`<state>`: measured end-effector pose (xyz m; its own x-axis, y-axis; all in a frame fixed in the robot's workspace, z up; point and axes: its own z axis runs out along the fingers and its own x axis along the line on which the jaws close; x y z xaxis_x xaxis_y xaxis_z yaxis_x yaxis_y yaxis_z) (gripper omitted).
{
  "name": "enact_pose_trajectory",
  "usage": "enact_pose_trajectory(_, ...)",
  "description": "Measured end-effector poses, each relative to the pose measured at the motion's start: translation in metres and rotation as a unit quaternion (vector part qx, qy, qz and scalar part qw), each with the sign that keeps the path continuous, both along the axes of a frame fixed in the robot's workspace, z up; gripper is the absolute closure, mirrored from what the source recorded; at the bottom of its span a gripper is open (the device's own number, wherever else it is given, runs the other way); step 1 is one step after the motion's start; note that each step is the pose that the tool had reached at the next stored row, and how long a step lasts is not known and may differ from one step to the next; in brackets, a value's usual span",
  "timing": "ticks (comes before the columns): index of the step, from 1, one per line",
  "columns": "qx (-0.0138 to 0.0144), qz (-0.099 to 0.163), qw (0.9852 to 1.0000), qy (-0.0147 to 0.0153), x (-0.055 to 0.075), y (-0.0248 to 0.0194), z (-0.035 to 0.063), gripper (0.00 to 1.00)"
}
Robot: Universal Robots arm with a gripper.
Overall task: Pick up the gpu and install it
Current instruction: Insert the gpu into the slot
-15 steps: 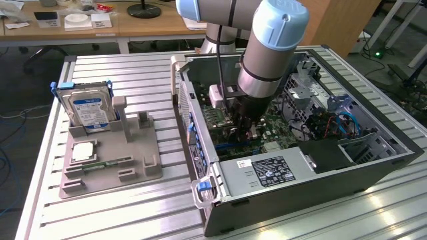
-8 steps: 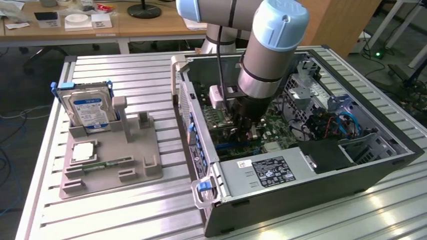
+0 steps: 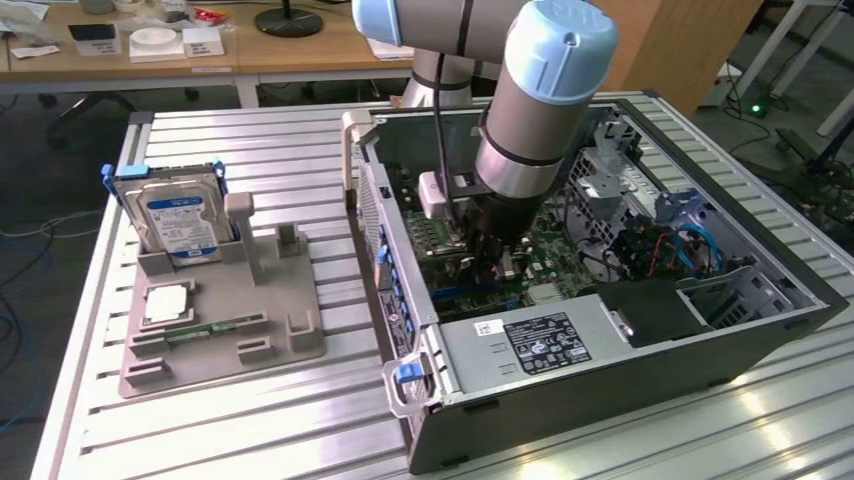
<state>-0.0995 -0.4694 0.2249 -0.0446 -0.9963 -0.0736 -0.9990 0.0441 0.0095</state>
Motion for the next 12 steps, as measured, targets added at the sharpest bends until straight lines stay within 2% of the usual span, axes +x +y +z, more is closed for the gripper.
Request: enact_pose_trajectory(12,0.0016,0.0,1.0,0.0,0.0,0.0,-0.0017,0.72)
